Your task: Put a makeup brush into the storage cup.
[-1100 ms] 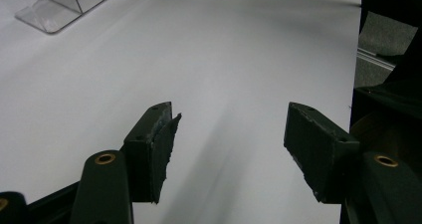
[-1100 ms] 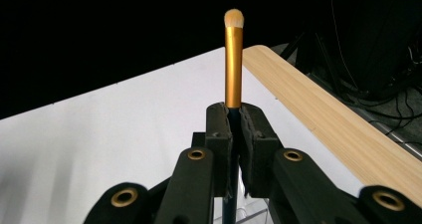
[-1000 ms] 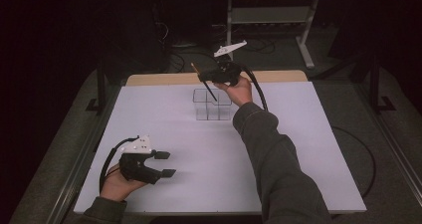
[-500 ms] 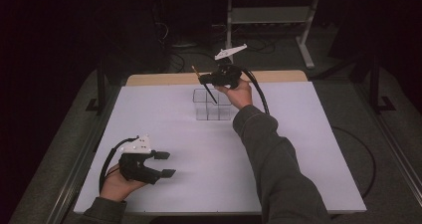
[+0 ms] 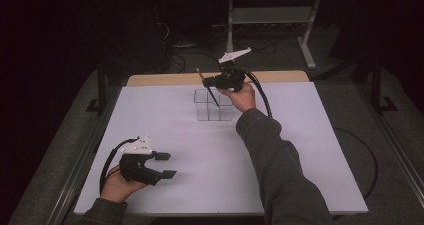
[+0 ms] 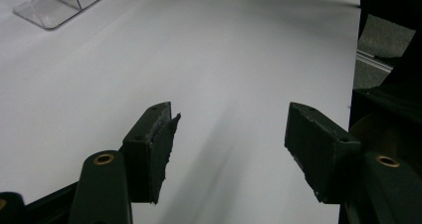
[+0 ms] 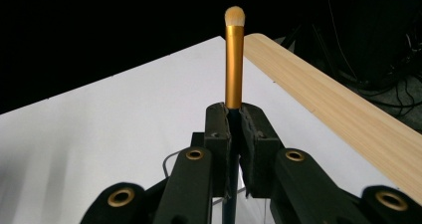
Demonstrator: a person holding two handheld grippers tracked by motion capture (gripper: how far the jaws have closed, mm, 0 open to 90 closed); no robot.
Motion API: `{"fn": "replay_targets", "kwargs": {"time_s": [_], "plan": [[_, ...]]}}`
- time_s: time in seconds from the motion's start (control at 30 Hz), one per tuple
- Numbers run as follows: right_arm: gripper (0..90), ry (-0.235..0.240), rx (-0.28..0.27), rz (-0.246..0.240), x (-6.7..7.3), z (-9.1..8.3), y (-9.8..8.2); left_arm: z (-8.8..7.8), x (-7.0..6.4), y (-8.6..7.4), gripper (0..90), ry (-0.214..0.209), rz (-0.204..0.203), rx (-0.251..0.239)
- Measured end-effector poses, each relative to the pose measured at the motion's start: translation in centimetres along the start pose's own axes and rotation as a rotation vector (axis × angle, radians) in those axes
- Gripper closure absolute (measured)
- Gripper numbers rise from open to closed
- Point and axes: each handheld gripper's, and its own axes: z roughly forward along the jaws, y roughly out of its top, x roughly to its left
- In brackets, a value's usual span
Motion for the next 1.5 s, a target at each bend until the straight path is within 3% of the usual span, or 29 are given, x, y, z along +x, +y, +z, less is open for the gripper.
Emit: {"fn": "replay_targets", "kwargs": {"time_s": [1.5], "plan": [[81.7, -0.025, 0.071, 0.01, 0.1, -0.7, -2.2, 0.2, -0.1, -0.1, 34.9, -0.007, -0.013, 0.01]]}}
